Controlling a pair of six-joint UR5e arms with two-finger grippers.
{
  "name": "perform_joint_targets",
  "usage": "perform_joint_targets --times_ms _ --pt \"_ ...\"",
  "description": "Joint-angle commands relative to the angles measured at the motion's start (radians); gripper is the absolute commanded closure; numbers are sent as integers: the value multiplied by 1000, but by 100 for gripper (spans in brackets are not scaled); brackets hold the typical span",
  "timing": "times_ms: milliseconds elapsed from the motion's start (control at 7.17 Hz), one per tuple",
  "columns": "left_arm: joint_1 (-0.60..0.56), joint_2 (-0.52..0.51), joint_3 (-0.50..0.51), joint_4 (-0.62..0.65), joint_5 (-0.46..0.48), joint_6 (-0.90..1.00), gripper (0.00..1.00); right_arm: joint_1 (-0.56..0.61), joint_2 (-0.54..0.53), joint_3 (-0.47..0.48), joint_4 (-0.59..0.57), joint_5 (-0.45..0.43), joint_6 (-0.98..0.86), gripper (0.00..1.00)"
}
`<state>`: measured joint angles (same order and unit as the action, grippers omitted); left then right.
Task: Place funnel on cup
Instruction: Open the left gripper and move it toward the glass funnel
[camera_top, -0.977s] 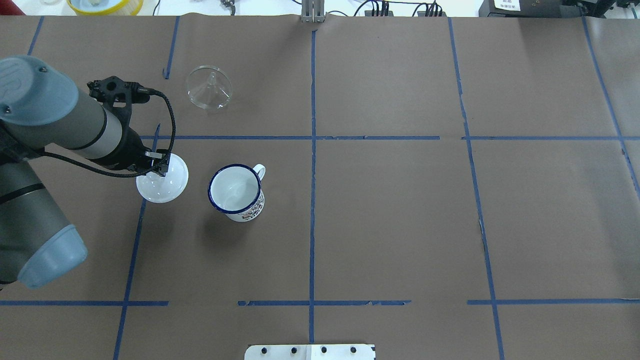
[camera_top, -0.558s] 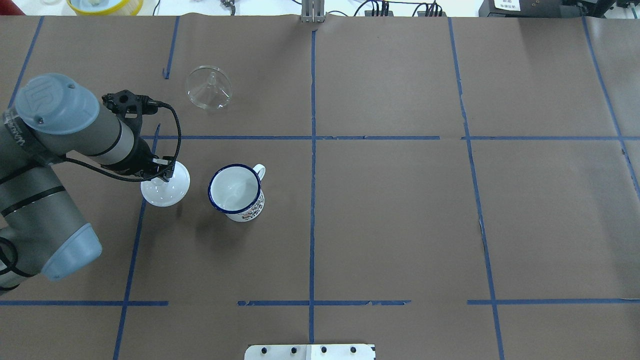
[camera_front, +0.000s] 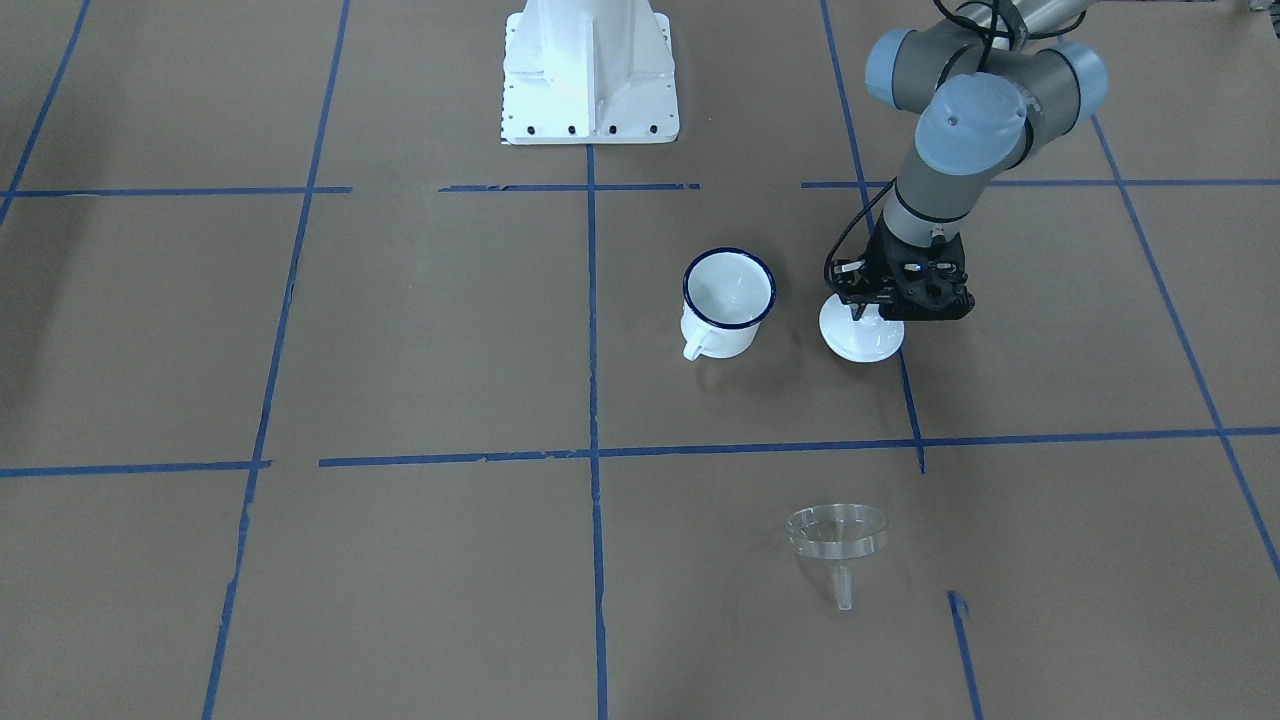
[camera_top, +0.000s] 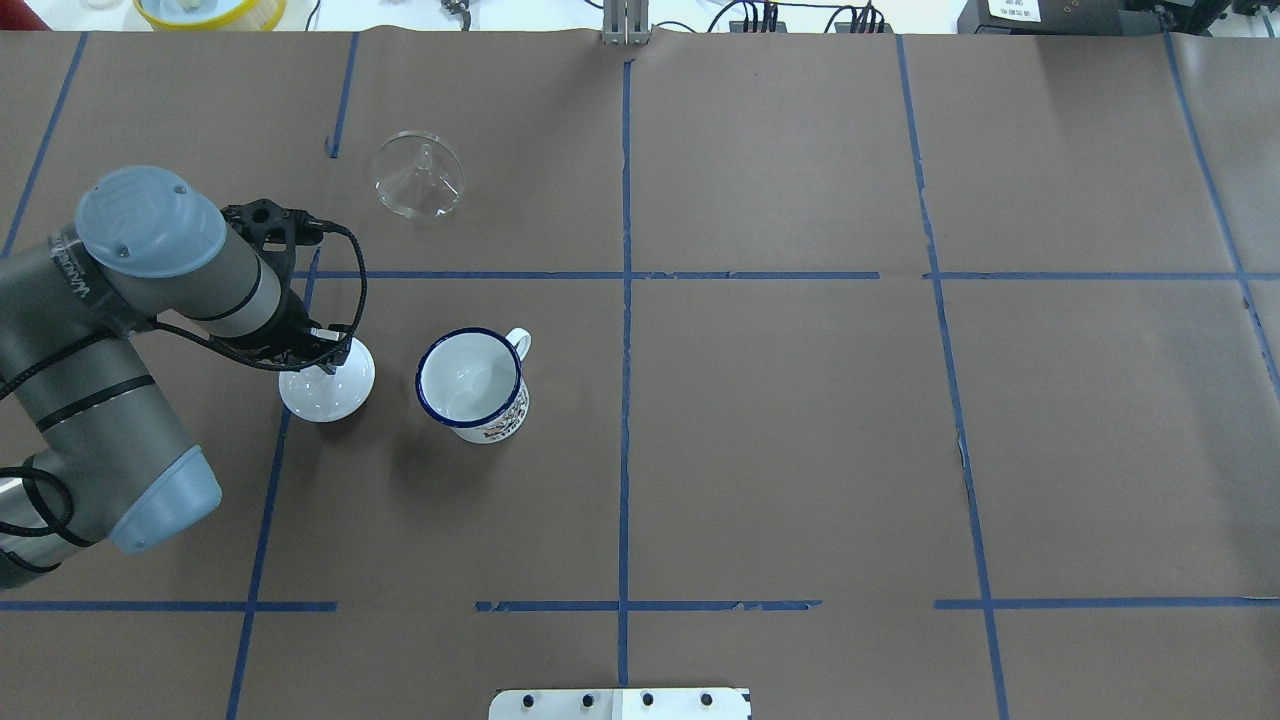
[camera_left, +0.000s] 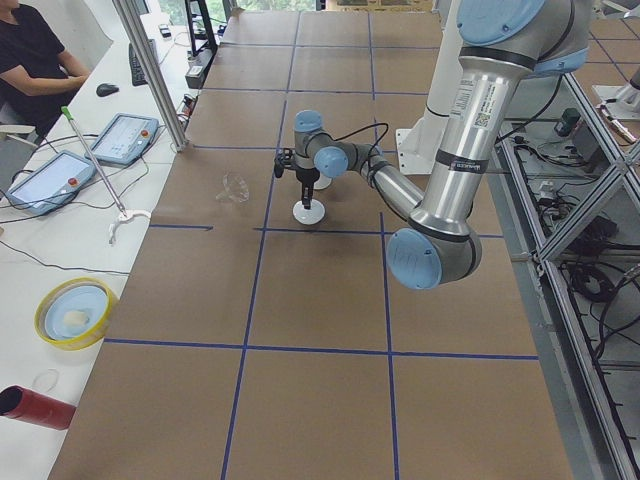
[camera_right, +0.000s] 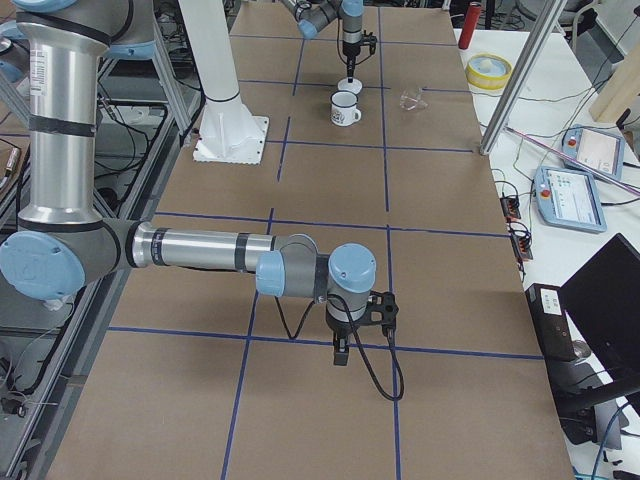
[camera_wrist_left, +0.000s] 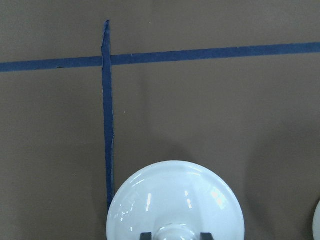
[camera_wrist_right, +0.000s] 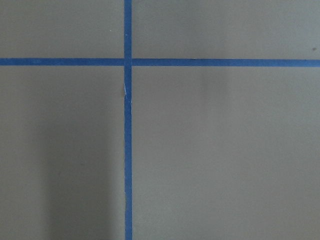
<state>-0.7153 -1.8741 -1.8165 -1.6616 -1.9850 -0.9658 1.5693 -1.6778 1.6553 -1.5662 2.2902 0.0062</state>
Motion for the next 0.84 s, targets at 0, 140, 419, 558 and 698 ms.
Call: perform_joint_targets --times_ms 0,140,419,558,698 --pt "1 -2 31 -40 0 2 27 0 0 0 0 0 0 0" --pt "-1 0 28 -38 0 10 0 0 0 1 0 0 0 0" --pt "-1 -6 -12 -32 -6 9 0 0 0 1 0 0 0 0" --pt "-9 -7 -59 -27 -8 6 0 0 0 1 0 0 0 0" --pt "-30 -29 -78 -9 -12 -5 0 0 0 1 0 0 0 0"
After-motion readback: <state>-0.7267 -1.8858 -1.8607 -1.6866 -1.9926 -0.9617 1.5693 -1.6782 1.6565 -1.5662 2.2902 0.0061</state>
